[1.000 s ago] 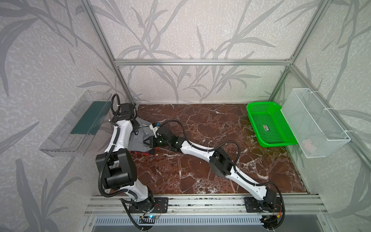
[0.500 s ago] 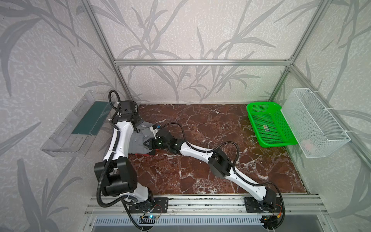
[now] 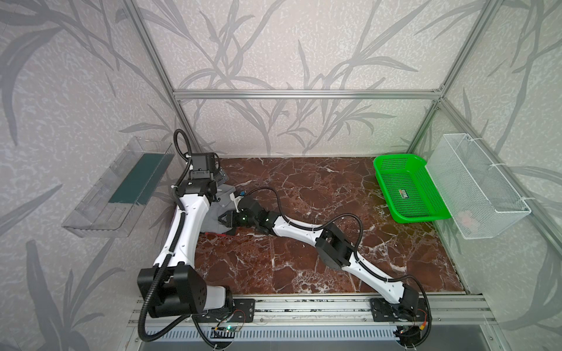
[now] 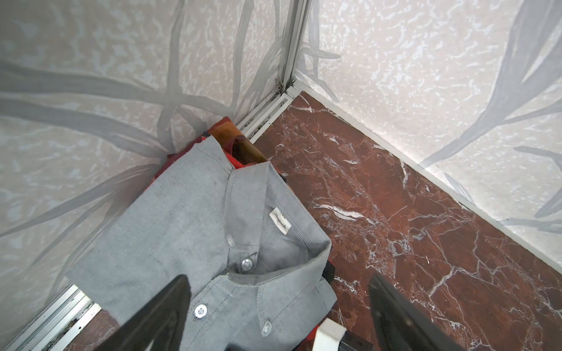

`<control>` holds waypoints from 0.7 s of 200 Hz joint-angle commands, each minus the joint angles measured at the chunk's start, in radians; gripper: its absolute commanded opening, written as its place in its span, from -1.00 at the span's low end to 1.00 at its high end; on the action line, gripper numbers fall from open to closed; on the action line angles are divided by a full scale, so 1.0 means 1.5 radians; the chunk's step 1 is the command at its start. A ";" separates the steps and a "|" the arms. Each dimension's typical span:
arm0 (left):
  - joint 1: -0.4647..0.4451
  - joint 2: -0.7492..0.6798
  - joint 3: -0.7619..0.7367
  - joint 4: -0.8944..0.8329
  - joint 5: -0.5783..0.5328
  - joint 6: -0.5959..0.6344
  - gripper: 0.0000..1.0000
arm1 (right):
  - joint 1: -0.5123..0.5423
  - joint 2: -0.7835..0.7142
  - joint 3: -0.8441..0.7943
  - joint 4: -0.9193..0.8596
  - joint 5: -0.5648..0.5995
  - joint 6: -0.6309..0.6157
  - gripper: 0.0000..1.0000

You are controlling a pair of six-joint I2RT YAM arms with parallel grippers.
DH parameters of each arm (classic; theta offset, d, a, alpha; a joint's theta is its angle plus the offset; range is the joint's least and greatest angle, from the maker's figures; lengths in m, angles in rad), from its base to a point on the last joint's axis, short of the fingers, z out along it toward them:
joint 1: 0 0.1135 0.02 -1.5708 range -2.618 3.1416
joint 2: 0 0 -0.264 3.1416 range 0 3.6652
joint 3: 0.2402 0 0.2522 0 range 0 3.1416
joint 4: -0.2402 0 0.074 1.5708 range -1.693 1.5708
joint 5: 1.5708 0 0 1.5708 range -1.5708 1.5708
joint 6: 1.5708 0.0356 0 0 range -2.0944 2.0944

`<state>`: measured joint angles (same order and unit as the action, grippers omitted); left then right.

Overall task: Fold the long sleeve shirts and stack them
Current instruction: 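Lower the grey shirt onto the plaid shirt and open both grippers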

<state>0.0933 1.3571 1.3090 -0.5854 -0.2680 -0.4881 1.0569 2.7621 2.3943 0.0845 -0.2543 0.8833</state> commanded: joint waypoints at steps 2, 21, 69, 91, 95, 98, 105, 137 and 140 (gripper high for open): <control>-0.003 -0.026 -0.014 0.025 -0.011 0.013 0.83 | -0.011 -0.078 -0.026 0.016 0.014 -0.029 0.09; -0.003 -0.035 -0.014 0.021 -0.011 0.012 0.83 | -0.017 -0.108 -0.051 0.013 0.014 -0.042 0.30; -0.003 -0.057 -0.024 0.023 -0.007 0.009 0.83 | -0.017 -0.225 -0.149 -0.022 0.081 -0.077 0.41; -0.002 -0.067 -0.033 0.027 -0.010 0.008 0.84 | -0.036 -0.260 -0.167 -0.073 0.106 -0.072 0.41; -0.002 -0.070 -0.035 0.028 -0.009 0.007 0.83 | -0.040 -0.267 -0.172 -0.080 0.110 -0.071 0.42; -0.003 -0.072 -0.037 0.030 -0.009 0.006 0.84 | -0.041 -0.273 -0.177 -0.082 0.113 -0.071 0.42; -0.002 -0.078 -0.044 0.034 -0.006 0.006 0.84 | -0.045 -0.289 -0.196 -0.079 0.117 -0.072 0.41; -0.003 -0.114 -0.087 0.066 0.001 -0.010 0.98 | -0.062 -0.400 -0.307 -0.046 0.155 -0.148 0.43; -0.004 -0.119 -0.093 0.071 0.000 -0.014 0.98 | -0.063 -0.413 -0.315 -0.049 0.163 -0.169 0.43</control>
<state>0.0925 1.2404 1.2156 -0.5312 -0.2615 -0.4915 0.9859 2.2719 2.0045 0.0181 -0.0891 0.7601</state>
